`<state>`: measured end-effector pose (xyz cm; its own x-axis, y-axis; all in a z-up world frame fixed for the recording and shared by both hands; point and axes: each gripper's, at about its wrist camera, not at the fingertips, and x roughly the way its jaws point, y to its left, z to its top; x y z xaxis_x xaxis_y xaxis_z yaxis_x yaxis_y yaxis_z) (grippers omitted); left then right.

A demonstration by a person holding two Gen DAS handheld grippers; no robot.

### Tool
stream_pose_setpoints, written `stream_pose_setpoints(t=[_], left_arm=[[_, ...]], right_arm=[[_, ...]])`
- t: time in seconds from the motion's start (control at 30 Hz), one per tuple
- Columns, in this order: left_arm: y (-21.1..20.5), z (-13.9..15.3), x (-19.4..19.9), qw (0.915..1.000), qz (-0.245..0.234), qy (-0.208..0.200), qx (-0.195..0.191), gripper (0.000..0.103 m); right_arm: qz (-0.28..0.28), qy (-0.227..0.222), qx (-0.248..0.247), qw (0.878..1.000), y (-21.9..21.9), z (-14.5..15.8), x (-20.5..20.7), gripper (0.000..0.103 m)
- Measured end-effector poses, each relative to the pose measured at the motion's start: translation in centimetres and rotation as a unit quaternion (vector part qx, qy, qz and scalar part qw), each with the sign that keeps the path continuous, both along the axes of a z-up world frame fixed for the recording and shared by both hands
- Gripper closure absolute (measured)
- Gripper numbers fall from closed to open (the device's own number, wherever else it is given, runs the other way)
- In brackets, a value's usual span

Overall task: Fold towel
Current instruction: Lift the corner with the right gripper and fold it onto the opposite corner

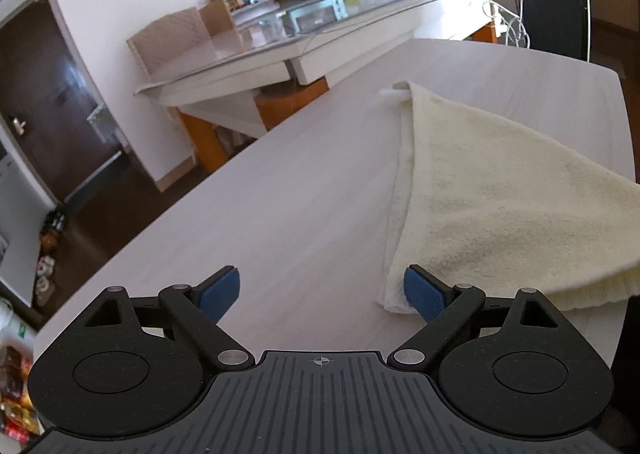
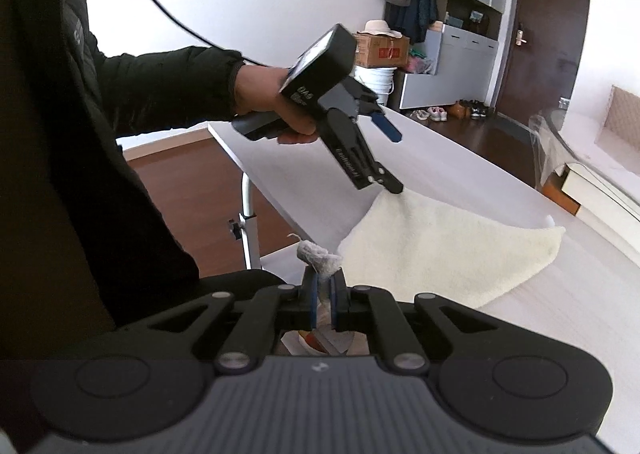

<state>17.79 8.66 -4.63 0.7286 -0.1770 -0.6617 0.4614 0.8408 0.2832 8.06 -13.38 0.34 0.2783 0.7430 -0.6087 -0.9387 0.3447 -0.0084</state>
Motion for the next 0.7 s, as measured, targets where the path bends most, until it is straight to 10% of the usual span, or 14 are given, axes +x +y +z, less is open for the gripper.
stream_pose_setpoints(t=[0.3,0.7], left_arm=[[-0.2,0.5,-2.2,0.9995,-0.013,0.024,0.015,0.010],[-0.2,0.8,-2.4,0.9991,-0.008,0.040,0.009,0.009]], right_arm=[[0.019,0.002,0.030,0.999,-2.4,3.2,1.2,0.097],[0.007,-0.039,0.072,0.997,-2.1,6.2,13.3,0.098]])
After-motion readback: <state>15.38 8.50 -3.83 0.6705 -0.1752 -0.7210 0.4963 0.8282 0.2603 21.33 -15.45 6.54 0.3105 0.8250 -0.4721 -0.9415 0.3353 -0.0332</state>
